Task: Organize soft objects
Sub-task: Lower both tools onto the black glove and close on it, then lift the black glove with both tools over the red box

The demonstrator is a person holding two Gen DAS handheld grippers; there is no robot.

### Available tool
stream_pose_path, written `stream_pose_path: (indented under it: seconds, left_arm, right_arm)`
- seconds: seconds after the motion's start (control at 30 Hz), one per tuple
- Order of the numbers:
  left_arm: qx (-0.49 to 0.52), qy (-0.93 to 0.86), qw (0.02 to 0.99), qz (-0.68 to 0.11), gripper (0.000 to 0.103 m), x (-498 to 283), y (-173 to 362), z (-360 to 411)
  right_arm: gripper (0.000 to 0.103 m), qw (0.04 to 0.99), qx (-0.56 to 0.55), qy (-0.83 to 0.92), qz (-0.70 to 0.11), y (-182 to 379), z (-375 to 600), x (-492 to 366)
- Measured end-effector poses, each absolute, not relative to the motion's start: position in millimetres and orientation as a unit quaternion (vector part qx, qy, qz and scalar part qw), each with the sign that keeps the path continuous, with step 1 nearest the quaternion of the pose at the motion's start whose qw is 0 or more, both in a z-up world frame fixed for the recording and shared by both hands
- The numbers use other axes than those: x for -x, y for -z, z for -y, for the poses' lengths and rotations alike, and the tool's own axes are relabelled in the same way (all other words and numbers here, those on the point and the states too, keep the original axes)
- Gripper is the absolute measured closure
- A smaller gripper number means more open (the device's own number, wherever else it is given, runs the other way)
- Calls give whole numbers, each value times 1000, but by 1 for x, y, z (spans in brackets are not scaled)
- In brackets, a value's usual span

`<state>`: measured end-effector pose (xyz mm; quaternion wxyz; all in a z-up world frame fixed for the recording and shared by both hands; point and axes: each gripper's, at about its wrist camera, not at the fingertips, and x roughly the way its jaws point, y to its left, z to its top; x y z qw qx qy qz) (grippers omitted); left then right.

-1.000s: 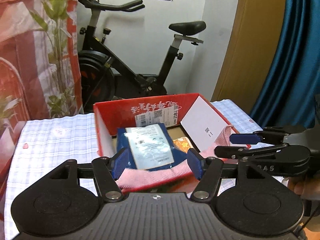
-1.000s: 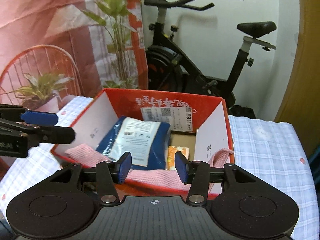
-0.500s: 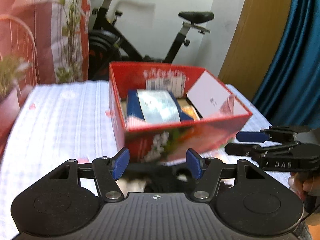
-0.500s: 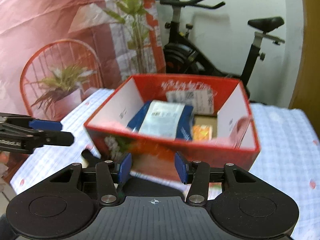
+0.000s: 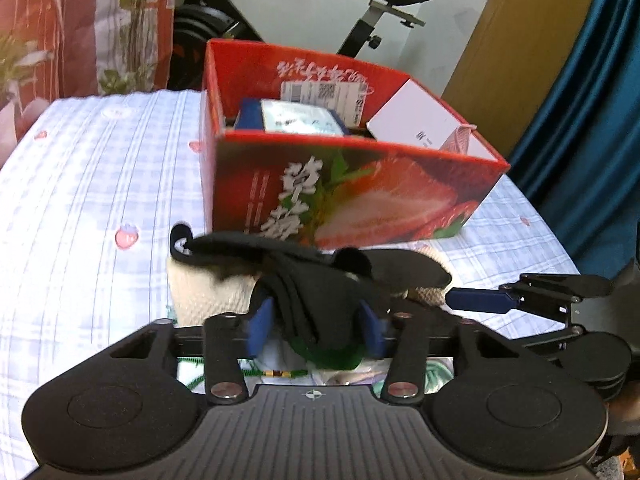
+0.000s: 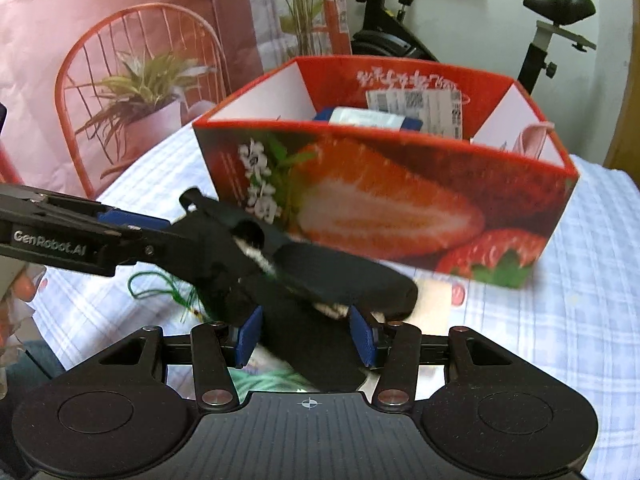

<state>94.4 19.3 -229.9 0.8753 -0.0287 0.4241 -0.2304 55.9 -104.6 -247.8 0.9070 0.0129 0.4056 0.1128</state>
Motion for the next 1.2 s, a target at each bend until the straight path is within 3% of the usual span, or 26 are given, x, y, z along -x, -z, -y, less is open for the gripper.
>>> stream_pose_path:
  seconds: [0.07, 0.2, 0.27, 0.53, 0.63, 0.7, 0.8, 0.87, 1.2]
  left_arm:
    - [38, 228, 875, -425, 71, -94, 234, -22]
    - [49, 226, 877, -421, 76, -90, 237, -26]
    - [49, 225, 880, -416, 77, -88, 237, -26]
    - [69, 212, 886, -407, 78, -80, 237, -28]
    - [72, 207, 888, -405, 78, -77, 239, -26]
    - [71, 206, 889, -402, 78, -74, 240, -25]
    - [73, 203, 892, -398, 78, -71, 239, -27]
    - [73, 202, 894, -394, 79, -69, 238, -28]
    - [73, 201, 906, -365, 79, -54, 222, -28]
  right_arm:
    - [53, 907, -11, -112, -407, 254, 105, -53]
    - [50, 910, 6, -116, -399, 262, 103, -48]
    - [46, 912, 15, -115, -393, 265, 101, -46]
    - [45, 923, -2, -97, -372, 279, 109, -41]
    - [52, 924, -26, -99, -369, 283, 113, -40]
    - [68, 923, -29, -104, -370, 285, 112, -40]
    - [84, 924, -38, -108, -365, 284, 110, -39]
    - [89, 926, -43, -111, -358, 282, 108, -37]
    - [93, 941, -63, -107, -314, 258, 110, -22]
